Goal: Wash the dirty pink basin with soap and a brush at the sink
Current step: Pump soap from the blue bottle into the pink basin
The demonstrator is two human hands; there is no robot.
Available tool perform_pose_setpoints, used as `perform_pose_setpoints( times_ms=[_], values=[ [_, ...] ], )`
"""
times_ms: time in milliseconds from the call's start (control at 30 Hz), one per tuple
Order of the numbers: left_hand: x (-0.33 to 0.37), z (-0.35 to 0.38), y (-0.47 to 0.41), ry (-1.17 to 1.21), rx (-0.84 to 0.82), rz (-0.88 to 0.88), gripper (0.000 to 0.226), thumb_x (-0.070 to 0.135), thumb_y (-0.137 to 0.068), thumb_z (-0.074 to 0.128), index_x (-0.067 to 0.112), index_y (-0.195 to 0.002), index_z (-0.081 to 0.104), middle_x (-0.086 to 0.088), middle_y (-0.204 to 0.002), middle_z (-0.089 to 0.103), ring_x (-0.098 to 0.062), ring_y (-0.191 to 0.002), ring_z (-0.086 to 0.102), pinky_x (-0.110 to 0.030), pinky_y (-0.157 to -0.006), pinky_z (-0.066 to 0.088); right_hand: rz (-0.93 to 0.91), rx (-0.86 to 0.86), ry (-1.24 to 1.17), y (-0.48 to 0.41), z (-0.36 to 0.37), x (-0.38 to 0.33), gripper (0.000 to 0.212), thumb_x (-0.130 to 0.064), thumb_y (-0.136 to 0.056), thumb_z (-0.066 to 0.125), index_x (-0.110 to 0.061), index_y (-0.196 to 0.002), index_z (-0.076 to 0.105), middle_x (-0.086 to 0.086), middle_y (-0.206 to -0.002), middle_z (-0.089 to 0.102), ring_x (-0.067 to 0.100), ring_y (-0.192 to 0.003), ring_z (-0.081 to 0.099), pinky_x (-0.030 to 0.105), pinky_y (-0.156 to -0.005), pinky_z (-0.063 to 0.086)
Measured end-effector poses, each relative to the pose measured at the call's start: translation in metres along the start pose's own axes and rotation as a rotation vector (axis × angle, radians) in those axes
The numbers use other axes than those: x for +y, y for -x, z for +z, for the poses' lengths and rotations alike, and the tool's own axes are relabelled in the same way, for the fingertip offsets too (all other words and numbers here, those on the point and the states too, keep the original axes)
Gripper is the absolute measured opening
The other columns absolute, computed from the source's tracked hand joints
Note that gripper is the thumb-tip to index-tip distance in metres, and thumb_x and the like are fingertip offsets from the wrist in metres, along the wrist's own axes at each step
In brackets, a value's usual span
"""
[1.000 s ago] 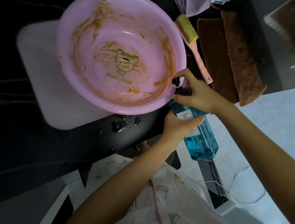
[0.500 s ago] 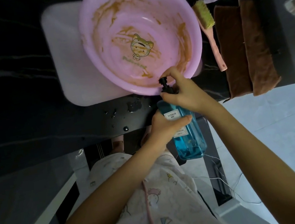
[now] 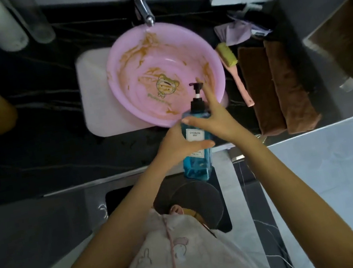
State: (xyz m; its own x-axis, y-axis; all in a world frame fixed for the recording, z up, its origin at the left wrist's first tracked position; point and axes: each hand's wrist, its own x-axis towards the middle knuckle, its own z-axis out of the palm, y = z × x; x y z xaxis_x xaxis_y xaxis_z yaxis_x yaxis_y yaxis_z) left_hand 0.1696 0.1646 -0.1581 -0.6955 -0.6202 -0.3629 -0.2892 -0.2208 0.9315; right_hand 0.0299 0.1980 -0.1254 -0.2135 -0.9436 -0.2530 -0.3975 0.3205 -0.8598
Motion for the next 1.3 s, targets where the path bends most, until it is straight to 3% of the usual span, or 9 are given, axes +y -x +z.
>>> perform_pose_setpoints(
  times_ms=[167, 300, 467, 600, 733, 833, 1033, 1200, 1300],
  values=[
    [0.019, -0.01, -0.006, -0.209, -0.203, 0.067, 0.027, 0.011, -0.094, 0.051, 0.019, -0.119, 0.058, 0.004, -0.123, 0.055, -0.014, -0.12, 0.049, -0.027, -0.102, 0.036, -0.023, 0.257, -0.044, 0.042, -0.042, 0.004, 0.1, -0.037, -0.076, 0.074, -0.039, -0.148, 0.005, 0.0, -0.136, 0.049, 0.014, -0.113, 0.059, 0.045, -0.096, 0.049],
    [-0.002, -0.041, -0.021, -1.188, 0.163, 0.3, 0.067, -0.014, -0.064, 0.061, 0.012, -0.125, 0.054, -0.015, -0.138, 0.043, -0.03, -0.129, 0.034, -0.043, -0.103, 0.029, -0.024, 0.297, 0.054, 0.066, -0.073, 0.003, 0.093, -0.04, -0.079, 0.071, -0.04, -0.146, 0.006, -0.037, -0.125, 0.035, 0.0, -0.111, 0.051, 0.031, -0.098, 0.044],
    [-0.019, -0.072, -0.04, -1.398, 0.285, 0.389, 0.085, -0.014, -0.032, 0.077, 0.002, -0.112, 0.054, -0.025, -0.113, 0.053, -0.034, -0.105, 0.044, -0.048, -0.081, 0.043, -0.002, 0.336, 0.077, 0.073, -0.089, 0.002, 0.089, -0.046, -0.079, 0.069, -0.05, -0.142, 0.006, -0.022, -0.129, 0.037, 0.011, -0.11, 0.055, 0.039, -0.099, 0.046],
    [-0.01, -0.08, -0.041, -1.366, 0.241, 0.54, 0.062, 0.014, -0.043, 0.089, 0.011, -0.095, 0.056, -0.014, -0.098, 0.06, -0.033, -0.085, 0.061, -0.038, -0.074, 0.037, -0.002, 0.36, 0.04, 0.067, -0.094, -0.004, 0.088, -0.045, -0.08, 0.068, -0.056, -0.14, 0.004, -0.008, -0.149, 0.034, 0.018, -0.122, 0.052, 0.046, -0.103, 0.044],
    [0.022, -0.098, -0.046, -1.218, 0.351, 0.992, 0.024, 0.028, -0.073, 0.057, 0.014, -0.093, 0.049, -0.008, -0.107, 0.055, -0.027, -0.085, 0.049, -0.036, -0.067, 0.035, 0.076, 0.374, 0.099, 0.053, -0.108, -0.011, 0.087, -0.046, -0.086, 0.061, -0.049, -0.145, -0.003, -0.005, -0.151, 0.032, 0.016, -0.121, 0.05, 0.032, -0.096, 0.042],
    [0.068, -0.108, -0.05, -1.16, 0.418, 1.08, 0.018, 0.02, -0.074, 0.052, 0.007, -0.085, 0.057, -0.007, -0.104, 0.054, -0.025, -0.085, 0.045, -0.033, -0.067, 0.034, 0.085, 0.417, 0.147, 0.043, -0.118, -0.027, 0.086, -0.046, -0.086, 0.06, -0.045, -0.146, 0.0, -0.004, -0.151, 0.032, 0.021, -0.128, 0.046, 0.03, -0.093, 0.036],
    [0.142, -0.132, -0.077, -0.662, 0.628, 0.609, 0.024, 0.026, -0.086, 0.06, 0.013, -0.074, 0.044, -0.001, -0.071, 0.047, -0.021, -0.068, 0.042, -0.038, -0.06, 0.036, -0.038, 0.503, 0.098, 0.028, -0.139, -0.082, 0.086, -0.042, -0.085, 0.063, -0.056, -0.142, 0.0, -0.013, -0.139, 0.043, 0.011, -0.116, 0.052, 0.037, -0.097, 0.045],
    [0.146, -0.147, -0.098, -0.491, 0.671, 0.483, 0.037, 0.034, -0.091, 0.056, 0.017, -0.063, 0.04, 0.004, -0.055, 0.04, -0.017, -0.056, 0.038, -0.034, -0.056, 0.031, -0.146, 0.375, 0.109, 0.017, -0.153, -0.117, 0.071, -0.038, -0.085, 0.061, -0.05, -0.141, 0.019, -0.027, -0.125, 0.046, -0.007, -0.101, 0.058, 0.012, -0.076, 0.048],
    [0.139, -0.149, -0.107, -0.329, 0.679, 0.397, 0.047, 0.032, -0.094, 0.052, 0.018, -0.055, 0.029, 0.003, -0.051, 0.03, -0.012, -0.05, 0.026, -0.033, -0.052, 0.022, -0.165, 0.319, 0.073, 0.007, -0.155, -0.122, 0.06, -0.027, -0.088, 0.062, -0.044, -0.135, 0.03, -0.027, -0.113, 0.057, -0.002, -0.096, 0.062, 0.018, -0.076, 0.049]
  ],
)
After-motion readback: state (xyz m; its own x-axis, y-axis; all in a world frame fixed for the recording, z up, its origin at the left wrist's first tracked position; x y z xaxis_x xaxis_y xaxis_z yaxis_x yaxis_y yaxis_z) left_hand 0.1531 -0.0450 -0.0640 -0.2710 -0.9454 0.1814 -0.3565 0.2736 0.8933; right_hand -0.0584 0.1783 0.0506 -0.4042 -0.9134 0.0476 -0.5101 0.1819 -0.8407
